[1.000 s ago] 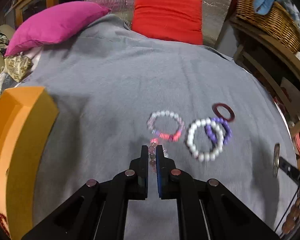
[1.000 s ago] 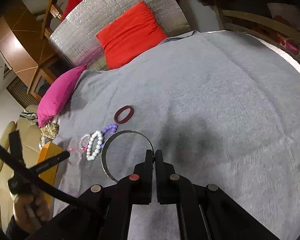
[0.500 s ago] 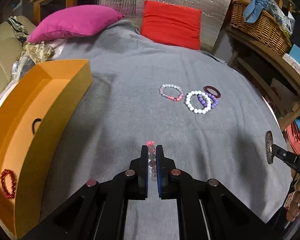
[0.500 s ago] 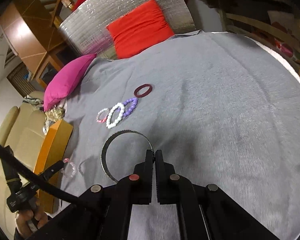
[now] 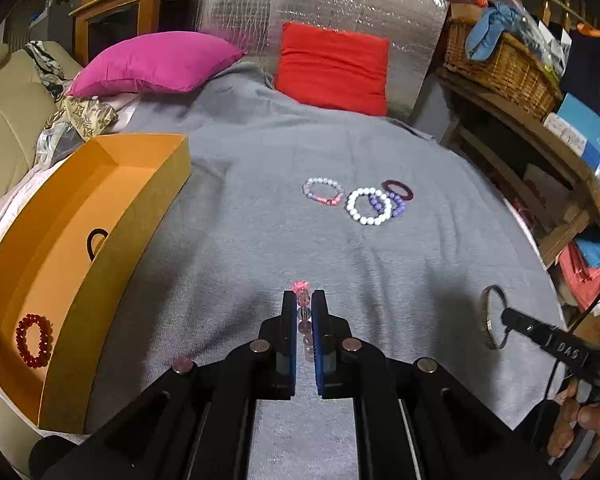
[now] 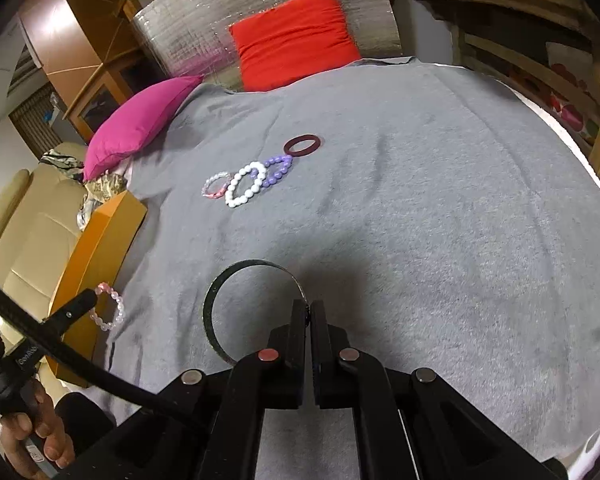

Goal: Organize jewelry
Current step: 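Carry the pink bracelet and metal bangle into the orange box and release both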

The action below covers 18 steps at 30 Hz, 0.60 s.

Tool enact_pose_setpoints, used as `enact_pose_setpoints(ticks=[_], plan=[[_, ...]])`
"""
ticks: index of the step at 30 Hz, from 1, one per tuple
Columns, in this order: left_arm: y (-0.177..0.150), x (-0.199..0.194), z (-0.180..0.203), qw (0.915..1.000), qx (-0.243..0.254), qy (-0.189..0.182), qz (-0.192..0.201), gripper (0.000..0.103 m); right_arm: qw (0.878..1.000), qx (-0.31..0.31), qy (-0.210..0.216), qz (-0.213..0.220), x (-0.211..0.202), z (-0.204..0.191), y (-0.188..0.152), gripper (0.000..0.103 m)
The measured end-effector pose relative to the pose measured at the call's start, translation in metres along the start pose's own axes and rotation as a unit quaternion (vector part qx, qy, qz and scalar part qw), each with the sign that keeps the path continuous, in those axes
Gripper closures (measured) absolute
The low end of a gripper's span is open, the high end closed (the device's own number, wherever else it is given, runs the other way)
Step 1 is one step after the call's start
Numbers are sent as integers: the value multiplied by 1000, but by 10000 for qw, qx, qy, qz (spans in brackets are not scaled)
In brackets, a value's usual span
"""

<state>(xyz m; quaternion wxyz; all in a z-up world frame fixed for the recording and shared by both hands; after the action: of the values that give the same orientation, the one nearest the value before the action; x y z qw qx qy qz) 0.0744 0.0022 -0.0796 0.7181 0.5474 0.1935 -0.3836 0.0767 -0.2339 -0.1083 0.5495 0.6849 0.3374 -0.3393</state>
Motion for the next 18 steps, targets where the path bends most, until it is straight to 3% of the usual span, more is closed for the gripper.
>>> enact_pose_setpoints(ticks=[7, 18], plan=[[3, -22, -21, 9991, -349, -207, 158, 96, 10000, -27, 70, 30, -7, -10, -5, 101], [3, -33, -33, 9990, -403, -19, 204, 96, 9995, -100, 306, 7, -5, -24, -9, 101]])
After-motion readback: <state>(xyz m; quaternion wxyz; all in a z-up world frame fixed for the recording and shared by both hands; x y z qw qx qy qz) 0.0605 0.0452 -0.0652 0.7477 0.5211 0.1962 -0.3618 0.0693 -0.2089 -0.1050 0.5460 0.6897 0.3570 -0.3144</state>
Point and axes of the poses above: each gripper's, at about its wrist camera, not at the fingertips, and x roughly the way its jaws point, z to its right, y to its top, the point moved 8 cm from there along x, roughly the way its jaws point, and after that the axes turned 13 degrees about -y, right-handed, at the moved point
